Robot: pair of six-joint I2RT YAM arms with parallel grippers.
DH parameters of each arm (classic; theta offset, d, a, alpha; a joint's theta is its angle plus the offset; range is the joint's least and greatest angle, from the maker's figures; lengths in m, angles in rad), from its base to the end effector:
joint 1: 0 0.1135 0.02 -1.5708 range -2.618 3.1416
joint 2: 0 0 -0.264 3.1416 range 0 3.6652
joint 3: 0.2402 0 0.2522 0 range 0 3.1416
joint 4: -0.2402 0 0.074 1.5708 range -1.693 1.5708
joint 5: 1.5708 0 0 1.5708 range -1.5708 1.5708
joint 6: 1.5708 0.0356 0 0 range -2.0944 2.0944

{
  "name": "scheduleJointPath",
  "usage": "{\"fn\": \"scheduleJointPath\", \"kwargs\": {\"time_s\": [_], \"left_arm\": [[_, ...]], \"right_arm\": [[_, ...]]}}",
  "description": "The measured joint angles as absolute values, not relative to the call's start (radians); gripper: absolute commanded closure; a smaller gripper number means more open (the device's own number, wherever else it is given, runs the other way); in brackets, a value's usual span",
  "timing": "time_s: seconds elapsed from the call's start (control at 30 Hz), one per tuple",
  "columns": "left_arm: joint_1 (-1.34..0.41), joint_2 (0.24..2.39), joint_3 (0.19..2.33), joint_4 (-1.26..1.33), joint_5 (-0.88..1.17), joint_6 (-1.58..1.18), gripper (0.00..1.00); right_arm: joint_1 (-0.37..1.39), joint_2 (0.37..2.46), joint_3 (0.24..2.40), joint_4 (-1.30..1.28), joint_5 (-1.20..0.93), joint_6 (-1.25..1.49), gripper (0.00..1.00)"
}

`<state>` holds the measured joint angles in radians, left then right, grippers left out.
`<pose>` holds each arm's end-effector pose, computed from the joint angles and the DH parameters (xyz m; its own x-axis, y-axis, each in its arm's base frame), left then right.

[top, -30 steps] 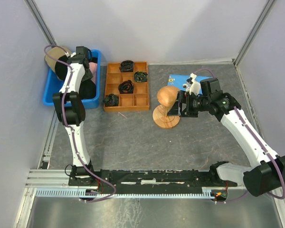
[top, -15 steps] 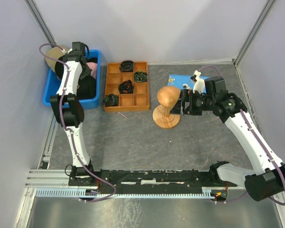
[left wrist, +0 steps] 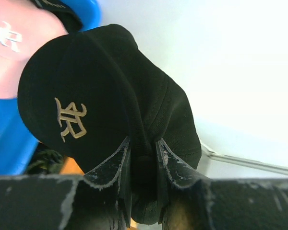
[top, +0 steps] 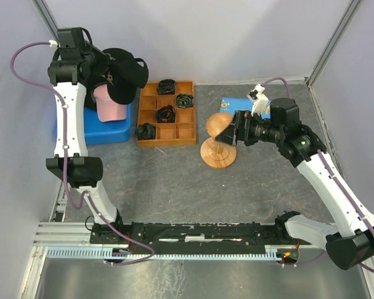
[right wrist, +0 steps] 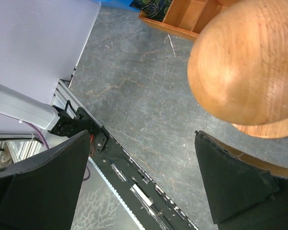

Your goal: Stack the hats

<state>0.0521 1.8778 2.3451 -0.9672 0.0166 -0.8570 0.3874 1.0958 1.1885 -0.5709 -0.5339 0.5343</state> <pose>0.3871 0.0196 0.4765 -0.2850 -0.7717 -0.5686 -0.3864 0.6354 -0.6686 0.2066 0.1039 0.3825 -0.7453 0.1694 -0.6448 -0.4229 0.6276 0.6537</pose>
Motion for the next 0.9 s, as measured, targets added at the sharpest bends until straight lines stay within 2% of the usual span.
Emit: {"fn": "scheduleJointPath", "kwargs": {"time_s": [0.27, 0.5, 0.63, 0.9], "left_arm": [[0.044, 1.786, 2.191, -0.829, 0.237, -1.137, 0.97], [-0.013, 1.764, 2.069, -0.641, 0.404, -1.442, 0.97], [-0.099, 1.745, 2.04, -0.555, 0.473, -1.632, 0.97], [-0.208, 1.639, 2.03, -0.545, 0.5, -1.812, 0.97]], "right_arm": [[0.512, 1.145, 1.242, -0.523, -0.407, 0.456, 0.06], [0.551, 1.15, 1.224, -0.348, -0.296, 0.383, 0.08], [0.572, 1.199, 1.218, -0.216, -0.239, 0.318, 0.09], [0.589, 1.336, 1.217, -0.052, -0.155, 0.215, 0.08]]}}
